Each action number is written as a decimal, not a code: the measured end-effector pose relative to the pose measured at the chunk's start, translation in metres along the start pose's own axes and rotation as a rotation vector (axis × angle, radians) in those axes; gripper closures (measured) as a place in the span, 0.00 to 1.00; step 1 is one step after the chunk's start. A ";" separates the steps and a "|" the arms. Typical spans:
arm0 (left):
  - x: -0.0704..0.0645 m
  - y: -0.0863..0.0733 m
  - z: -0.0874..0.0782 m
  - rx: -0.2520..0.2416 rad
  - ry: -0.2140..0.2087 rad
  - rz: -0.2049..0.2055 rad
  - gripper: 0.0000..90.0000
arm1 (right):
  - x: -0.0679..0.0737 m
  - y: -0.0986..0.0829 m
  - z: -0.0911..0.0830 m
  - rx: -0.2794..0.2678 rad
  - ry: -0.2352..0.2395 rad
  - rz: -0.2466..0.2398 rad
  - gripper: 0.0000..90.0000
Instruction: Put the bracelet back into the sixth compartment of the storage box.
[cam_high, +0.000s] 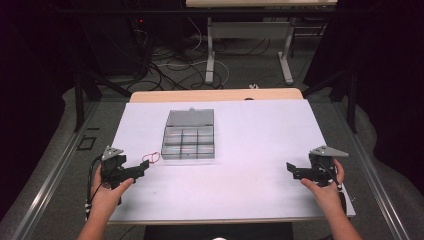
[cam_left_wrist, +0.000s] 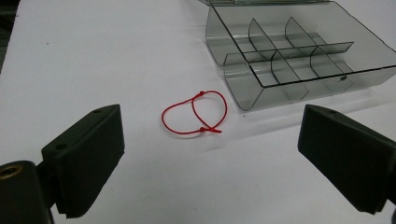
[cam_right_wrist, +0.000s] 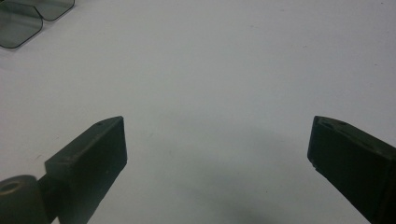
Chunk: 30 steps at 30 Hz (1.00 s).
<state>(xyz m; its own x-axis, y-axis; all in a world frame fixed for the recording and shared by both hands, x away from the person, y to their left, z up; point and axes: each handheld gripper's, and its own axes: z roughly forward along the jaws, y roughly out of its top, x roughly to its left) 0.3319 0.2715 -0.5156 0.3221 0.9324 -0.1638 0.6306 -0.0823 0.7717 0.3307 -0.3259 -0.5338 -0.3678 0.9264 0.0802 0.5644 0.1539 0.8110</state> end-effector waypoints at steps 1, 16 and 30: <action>-0.001 0.000 0.001 -0.011 0.000 -0.006 0.09 | -0.001 0.000 0.000 0.001 0.001 -0.009 0.06; -0.002 0.021 0.007 0.011 -0.005 -0.021 0.19 | 0.001 -0.002 0.002 0.005 0.012 -0.009 0.09; 0.001 0.032 0.017 0.064 -0.027 -0.121 0.25 | 0.001 -0.003 0.003 0.008 0.028 0.002 0.13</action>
<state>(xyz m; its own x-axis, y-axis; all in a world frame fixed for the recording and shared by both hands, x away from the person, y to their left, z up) 0.3643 0.2638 -0.5020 0.2594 0.9272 -0.2702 0.7093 0.0070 0.7048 0.3304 -0.3242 -0.5376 -0.3869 0.9169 0.0980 0.5713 0.1549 0.8060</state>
